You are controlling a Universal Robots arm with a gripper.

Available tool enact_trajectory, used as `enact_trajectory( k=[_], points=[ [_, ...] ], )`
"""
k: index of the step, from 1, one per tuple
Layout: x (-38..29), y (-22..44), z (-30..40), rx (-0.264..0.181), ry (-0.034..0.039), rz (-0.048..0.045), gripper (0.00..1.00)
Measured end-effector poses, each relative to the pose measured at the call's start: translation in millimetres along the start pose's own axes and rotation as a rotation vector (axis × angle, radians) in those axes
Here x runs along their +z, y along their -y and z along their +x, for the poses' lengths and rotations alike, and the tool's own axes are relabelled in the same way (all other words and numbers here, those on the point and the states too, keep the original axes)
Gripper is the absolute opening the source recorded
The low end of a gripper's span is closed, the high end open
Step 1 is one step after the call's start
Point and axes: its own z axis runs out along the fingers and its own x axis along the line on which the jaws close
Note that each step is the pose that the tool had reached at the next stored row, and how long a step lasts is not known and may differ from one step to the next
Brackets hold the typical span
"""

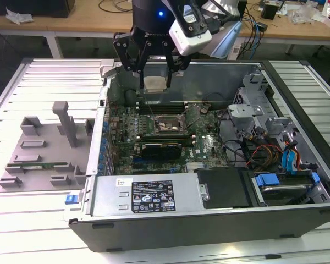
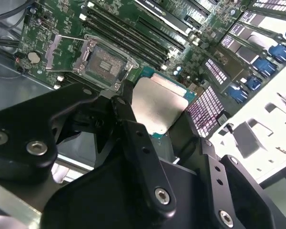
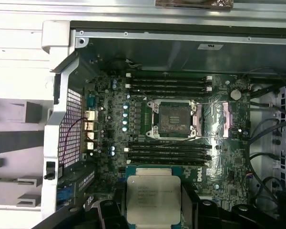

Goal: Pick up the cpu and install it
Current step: 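Pick up the cpu and move it towards the insertion slot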

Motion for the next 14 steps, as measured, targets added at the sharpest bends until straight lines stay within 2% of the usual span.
enact_trajectory(
  k=[14],
  points=[
    [9.4,0.9,-11.7,0.000,0.0002,-0.0021,0.55]
  ],
)
